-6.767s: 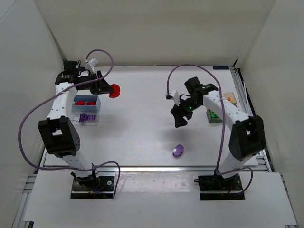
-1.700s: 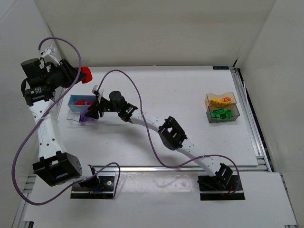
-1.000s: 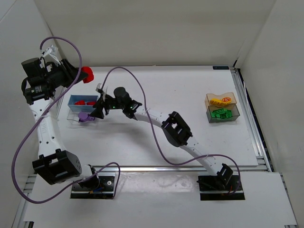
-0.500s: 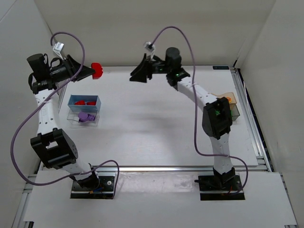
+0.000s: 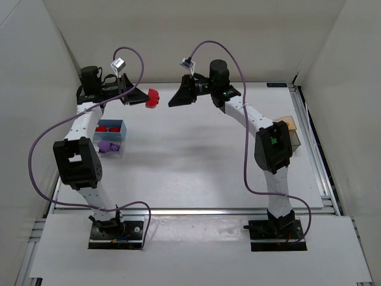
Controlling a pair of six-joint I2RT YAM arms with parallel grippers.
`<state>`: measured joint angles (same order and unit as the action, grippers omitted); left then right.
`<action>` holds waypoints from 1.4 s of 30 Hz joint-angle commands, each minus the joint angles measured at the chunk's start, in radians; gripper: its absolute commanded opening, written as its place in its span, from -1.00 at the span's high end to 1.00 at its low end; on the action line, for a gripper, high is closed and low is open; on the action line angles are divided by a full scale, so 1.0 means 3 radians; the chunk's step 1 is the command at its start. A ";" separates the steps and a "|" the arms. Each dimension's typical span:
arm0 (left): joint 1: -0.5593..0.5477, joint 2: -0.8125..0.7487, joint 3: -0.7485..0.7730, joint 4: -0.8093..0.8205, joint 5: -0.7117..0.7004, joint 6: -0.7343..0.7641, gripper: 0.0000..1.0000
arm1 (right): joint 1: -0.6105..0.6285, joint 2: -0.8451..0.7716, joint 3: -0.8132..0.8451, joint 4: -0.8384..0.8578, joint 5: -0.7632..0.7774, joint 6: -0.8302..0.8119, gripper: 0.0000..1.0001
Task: Sort the legos into containers by color
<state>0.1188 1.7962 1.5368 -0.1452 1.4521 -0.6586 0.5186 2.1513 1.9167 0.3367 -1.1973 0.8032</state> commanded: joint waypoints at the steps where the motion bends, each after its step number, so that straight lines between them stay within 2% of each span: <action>1: -0.0074 -0.0092 0.0098 0.0141 0.0309 0.0206 0.58 | 0.0015 -0.0079 0.0125 -0.0216 -0.0003 0.0170 -0.33; 10: -0.0227 -0.0046 0.0062 0.0141 0.0309 0.0222 0.59 | 0.0046 -0.0023 0.0115 -0.0263 0.0079 0.0253 -0.32; 21: -0.0381 -0.0020 0.0062 0.0146 0.0314 0.0176 0.59 | 0.0097 0.0222 0.0508 -0.0345 0.0141 0.0166 -0.38; 25: -0.0386 0.0016 0.0083 0.0151 0.0304 0.0165 0.59 | 0.0148 0.0299 0.0636 -0.0340 0.0105 0.0125 -0.33; 29: -0.0391 0.0041 0.0098 0.0146 0.0288 0.0165 0.59 | 0.0179 0.0315 0.0647 -0.0263 0.0033 0.0120 0.07; 30: -0.0386 0.0041 0.0093 0.0151 0.0283 0.0170 0.59 | 0.0179 0.0310 0.0616 -0.0248 -0.0002 0.0125 0.28; 35: -0.0371 0.0000 0.0067 0.0146 0.0166 0.0247 0.60 | 0.0158 0.0233 0.0458 -0.0161 -0.0110 0.0171 0.64; 36: -0.0350 -0.0005 0.0052 0.0146 0.0135 0.0273 0.61 | 0.0148 0.0213 0.0377 -0.0146 -0.0161 0.0176 0.88; 37: -0.0325 -0.0020 0.0047 0.0146 0.0105 0.0293 0.61 | 0.0128 0.0172 0.0330 -0.0120 -0.0171 0.0181 0.96; 42: -0.0120 -0.0051 0.0067 0.0192 -0.0120 0.0339 0.62 | -0.0036 0.0013 0.0054 -0.0171 -0.0248 0.0099 1.00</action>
<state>0.0128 1.8217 1.5326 -0.1135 1.4593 -0.5644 0.5484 2.2219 1.9743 0.2874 -1.1763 0.8715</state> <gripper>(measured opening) 0.467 0.417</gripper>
